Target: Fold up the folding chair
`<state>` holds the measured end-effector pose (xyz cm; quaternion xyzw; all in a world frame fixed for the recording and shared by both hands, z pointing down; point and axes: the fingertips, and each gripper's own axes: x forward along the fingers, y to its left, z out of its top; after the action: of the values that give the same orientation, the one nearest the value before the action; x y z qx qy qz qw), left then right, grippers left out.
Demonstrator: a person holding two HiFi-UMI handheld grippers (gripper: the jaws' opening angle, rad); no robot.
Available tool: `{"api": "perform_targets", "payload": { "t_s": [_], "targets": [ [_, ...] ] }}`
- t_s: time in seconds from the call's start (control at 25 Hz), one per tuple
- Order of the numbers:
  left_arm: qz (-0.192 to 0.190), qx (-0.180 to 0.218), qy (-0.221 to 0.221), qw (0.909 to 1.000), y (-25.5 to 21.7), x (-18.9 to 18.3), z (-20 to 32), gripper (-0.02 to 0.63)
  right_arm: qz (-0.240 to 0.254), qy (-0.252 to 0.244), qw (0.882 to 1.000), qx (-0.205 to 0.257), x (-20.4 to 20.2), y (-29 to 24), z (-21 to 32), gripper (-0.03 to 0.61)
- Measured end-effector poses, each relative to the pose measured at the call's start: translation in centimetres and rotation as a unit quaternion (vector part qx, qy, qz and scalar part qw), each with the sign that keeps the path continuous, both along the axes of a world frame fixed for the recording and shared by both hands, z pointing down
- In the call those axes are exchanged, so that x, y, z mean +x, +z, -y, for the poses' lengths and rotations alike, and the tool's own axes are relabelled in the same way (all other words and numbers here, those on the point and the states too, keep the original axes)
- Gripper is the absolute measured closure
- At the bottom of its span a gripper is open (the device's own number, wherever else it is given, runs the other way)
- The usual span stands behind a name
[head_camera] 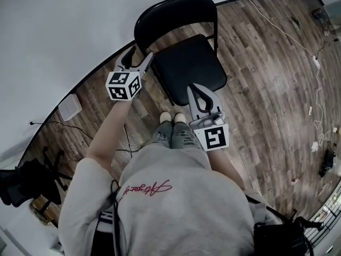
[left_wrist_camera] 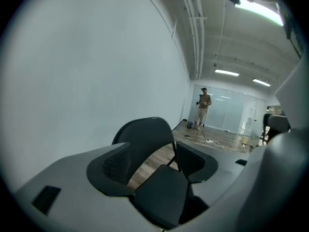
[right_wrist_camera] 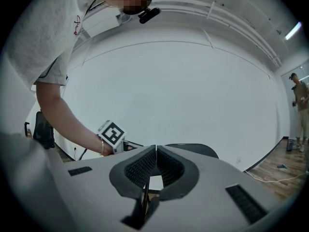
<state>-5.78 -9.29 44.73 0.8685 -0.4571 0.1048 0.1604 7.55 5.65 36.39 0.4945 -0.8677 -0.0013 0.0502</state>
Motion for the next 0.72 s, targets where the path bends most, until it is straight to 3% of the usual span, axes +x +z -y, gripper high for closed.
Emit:
{"api": "perform_targets", "payload": {
  "t_s": [0.16, 0.32, 0.52, 0.72],
  "targets": [
    [0.027, -0.068, -0.021, 0.9971, 7.2, -1.8, 5.5, 0.271, -0.022, 0.014, 0.999, -0.032, 0.9, 3.9, 0.9, 0.56],
    [0.051, -0.101, -0.04, 0.9928, 11.3, -3.4, 9.0, 0.258, -0.014, 0.025, 0.998, -0.06, 1.5, 6.8, 1.4, 0.56],
    [0.051, -0.141, -0.017, 0.9886, 13.8, -3.4, 12.0, 0.212, -0.012, 0.045, 0.994, -0.103, 2.5, 10.4, 0.9, 0.56],
    [0.032, -0.19, 0.041, 0.9805, 16.2, -2.1, 13.3, 0.196, 0.001, 0.074, 0.982, -0.173, 3.5, 15.7, -0.3, 0.56]
  ]
}}
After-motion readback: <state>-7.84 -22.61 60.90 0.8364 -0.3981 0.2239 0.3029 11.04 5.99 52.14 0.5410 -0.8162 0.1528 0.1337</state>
